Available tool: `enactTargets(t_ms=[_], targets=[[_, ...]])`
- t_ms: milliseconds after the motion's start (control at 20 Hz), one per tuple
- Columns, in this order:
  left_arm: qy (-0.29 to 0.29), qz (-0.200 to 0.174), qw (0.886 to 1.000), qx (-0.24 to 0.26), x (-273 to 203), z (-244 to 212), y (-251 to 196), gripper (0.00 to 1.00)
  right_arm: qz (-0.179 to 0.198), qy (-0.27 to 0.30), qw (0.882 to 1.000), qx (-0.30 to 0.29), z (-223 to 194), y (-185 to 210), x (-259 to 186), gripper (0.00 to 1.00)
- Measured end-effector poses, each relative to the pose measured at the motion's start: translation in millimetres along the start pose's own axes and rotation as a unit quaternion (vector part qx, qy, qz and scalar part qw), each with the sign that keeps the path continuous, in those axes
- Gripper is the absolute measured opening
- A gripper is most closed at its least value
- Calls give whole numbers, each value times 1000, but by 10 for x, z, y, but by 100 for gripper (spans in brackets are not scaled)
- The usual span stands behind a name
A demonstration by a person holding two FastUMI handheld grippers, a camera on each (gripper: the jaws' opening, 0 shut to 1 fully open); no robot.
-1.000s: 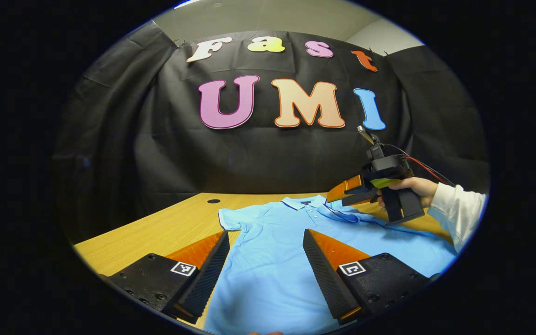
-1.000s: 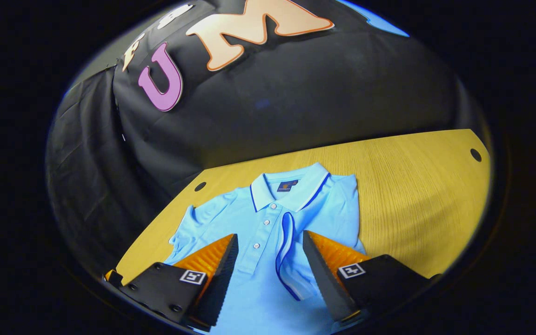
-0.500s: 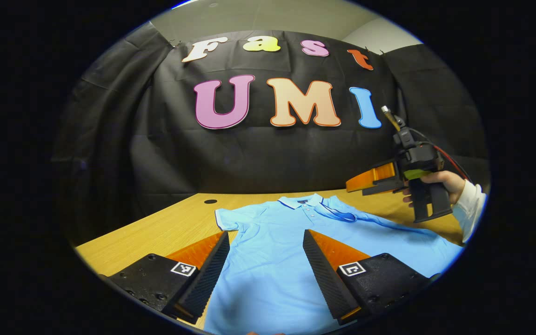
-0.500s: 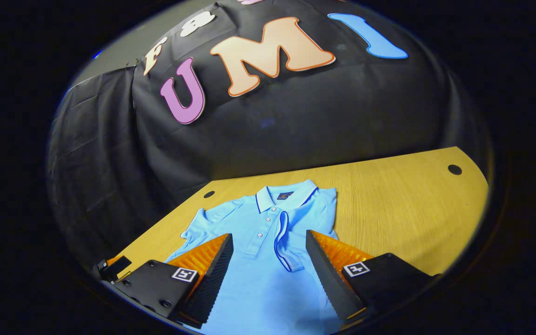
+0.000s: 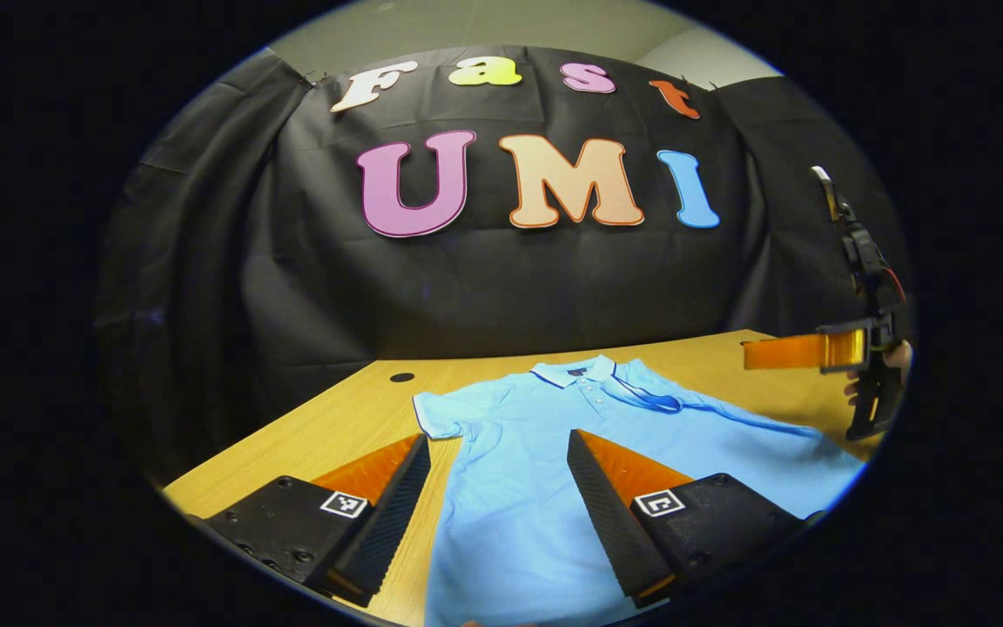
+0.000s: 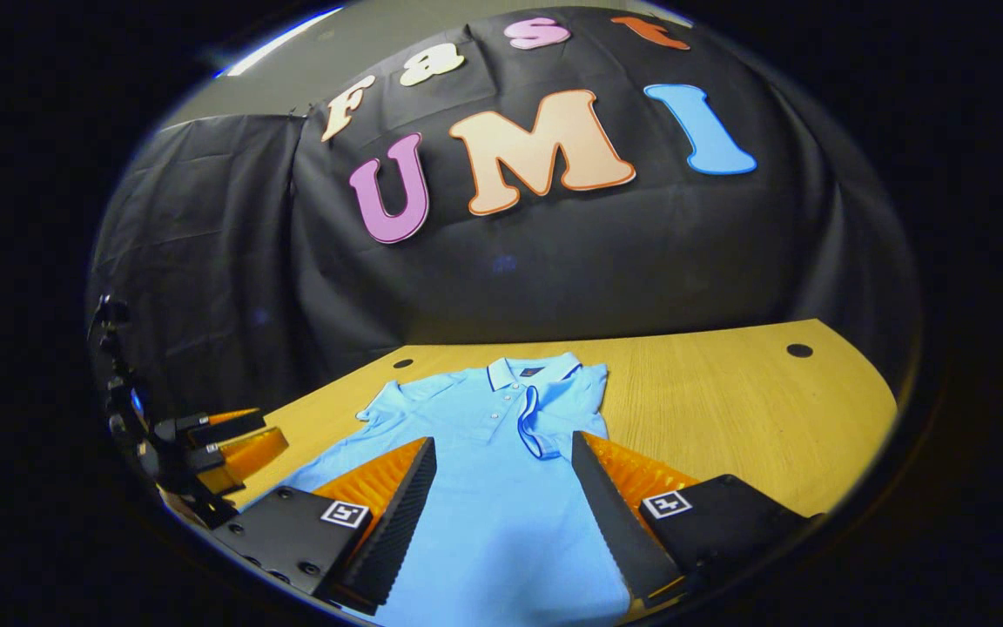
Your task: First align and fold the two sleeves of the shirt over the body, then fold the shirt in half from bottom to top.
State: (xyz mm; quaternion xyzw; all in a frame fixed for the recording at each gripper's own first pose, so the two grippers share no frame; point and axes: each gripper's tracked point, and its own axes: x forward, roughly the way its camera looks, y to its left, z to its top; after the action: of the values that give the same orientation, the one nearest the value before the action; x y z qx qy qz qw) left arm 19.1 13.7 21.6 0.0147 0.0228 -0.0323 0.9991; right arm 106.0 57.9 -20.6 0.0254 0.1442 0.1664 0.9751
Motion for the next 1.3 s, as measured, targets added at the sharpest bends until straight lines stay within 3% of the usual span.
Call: enactTargets(t_ms=[250, 650, 1000, 1300], targets=[[36, -31, 997, -62, 284, 20, 96, 94, -4, -7, 1000, -24, -111, 60, -297, 98], [95, -25, 987, -128, 1014, 64, 583, 95, 9, 9, 999, -48, -314, 218, -454, 98], [159, -1, 981, -110, 1674, -172, 962, 95, -4, 14, 999, -45, -335, 104, -435, 98], [217, 21, 969, -119, 2051, -633, 1144, 95, -19, 13, 999, -35, -318, -47, -438, 98]])
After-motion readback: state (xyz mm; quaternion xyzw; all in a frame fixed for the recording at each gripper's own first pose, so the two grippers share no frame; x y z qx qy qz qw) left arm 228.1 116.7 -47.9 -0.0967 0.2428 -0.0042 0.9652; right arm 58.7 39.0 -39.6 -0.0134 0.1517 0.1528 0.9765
